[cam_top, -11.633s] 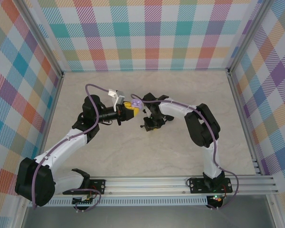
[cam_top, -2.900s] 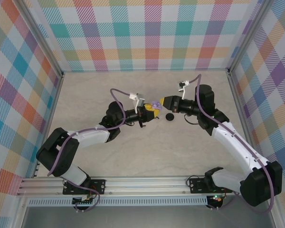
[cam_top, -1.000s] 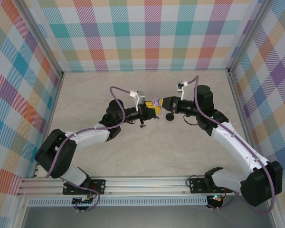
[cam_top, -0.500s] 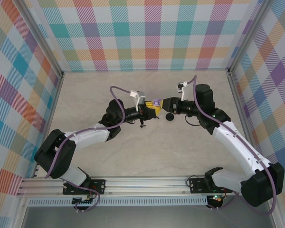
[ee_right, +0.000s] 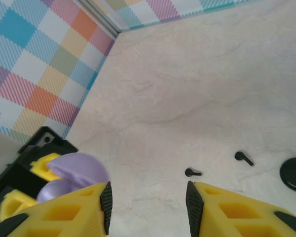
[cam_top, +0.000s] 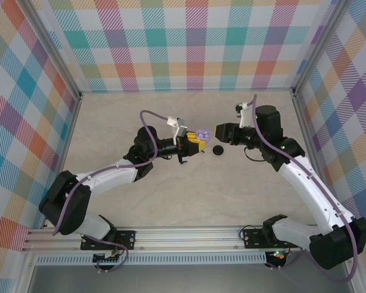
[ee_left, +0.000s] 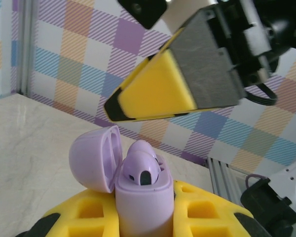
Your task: Insert the wireless bluetooth earbuds into the charging case
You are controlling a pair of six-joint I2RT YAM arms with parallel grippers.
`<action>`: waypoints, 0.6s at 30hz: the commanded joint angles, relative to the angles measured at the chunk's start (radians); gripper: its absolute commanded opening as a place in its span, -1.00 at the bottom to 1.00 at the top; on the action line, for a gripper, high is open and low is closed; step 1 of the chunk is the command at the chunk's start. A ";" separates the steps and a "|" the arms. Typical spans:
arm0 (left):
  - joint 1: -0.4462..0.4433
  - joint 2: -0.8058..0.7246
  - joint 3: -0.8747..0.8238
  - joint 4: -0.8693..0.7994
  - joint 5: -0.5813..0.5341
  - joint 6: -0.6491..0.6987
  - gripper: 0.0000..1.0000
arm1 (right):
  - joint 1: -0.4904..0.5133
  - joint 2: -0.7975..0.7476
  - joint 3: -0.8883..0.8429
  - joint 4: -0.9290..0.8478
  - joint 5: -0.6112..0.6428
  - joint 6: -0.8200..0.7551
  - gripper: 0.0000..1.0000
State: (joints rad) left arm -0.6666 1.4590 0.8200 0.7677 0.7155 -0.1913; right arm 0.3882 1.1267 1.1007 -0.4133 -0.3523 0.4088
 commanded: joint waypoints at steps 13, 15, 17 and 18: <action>-0.014 -0.019 0.102 -0.051 0.178 0.030 -1.00 | -0.041 0.126 0.042 -0.035 -0.297 -0.112 -0.16; -0.013 -0.011 0.107 -0.068 0.172 0.031 -1.00 | -0.041 0.113 0.036 -0.019 -0.308 -0.120 -0.16; -0.014 0.000 0.113 -0.075 0.175 0.019 -1.00 | -0.041 0.100 0.034 -0.012 -0.313 -0.128 -0.17; -0.014 0.009 0.116 -0.076 0.176 0.010 -1.00 | -0.041 0.093 0.034 -0.008 -0.316 -0.132 -0.17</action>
State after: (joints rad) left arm -0.6666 1.4563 0.9001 0.6998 0.8665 -0.1825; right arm 0.3519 1.2533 1.1057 -0.4549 -0.6044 0.3191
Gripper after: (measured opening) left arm 0.185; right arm 0.415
